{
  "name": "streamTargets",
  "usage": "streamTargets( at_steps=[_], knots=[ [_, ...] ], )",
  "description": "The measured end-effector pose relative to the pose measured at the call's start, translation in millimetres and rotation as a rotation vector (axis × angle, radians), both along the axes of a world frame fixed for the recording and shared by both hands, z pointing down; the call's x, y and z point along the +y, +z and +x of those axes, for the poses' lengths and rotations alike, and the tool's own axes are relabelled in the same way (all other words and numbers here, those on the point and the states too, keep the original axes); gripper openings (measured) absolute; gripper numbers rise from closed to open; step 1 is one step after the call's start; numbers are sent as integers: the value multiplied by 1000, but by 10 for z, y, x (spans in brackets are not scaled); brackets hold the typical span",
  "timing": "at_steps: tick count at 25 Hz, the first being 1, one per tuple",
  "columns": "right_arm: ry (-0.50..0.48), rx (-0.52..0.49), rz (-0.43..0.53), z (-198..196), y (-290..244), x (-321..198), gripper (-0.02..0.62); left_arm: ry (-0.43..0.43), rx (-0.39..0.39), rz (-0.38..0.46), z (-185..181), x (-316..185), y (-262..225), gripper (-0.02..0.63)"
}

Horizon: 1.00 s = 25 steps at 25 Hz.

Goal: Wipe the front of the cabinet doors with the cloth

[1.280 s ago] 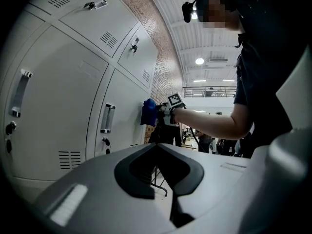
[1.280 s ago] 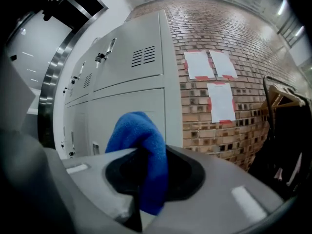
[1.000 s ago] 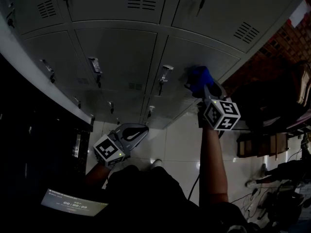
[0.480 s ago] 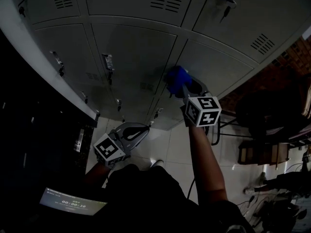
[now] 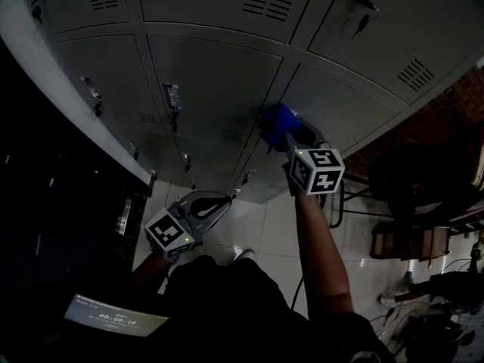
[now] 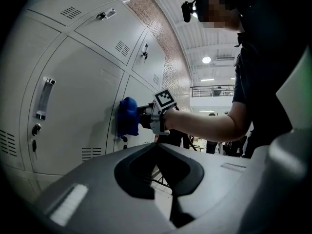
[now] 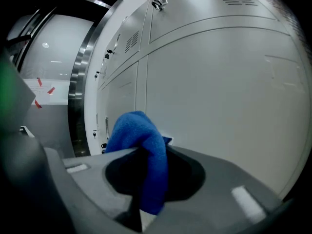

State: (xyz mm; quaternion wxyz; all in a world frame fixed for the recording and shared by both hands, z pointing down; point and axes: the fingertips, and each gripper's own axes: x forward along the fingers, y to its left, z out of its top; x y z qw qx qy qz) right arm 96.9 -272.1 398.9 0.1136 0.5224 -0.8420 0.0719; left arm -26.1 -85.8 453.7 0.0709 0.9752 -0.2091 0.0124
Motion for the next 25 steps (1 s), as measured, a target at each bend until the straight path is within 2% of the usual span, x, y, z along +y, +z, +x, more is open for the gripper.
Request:
streamTargets(
  at_steps=[12,25],
  knots=[
    [131,-7,-26,809,103,135,69,49,-3,0,274,36,-18,2],
    [358,-26,-46,2093,235,368,69,81,-4,5,456,113,-31,0]
  ],
)
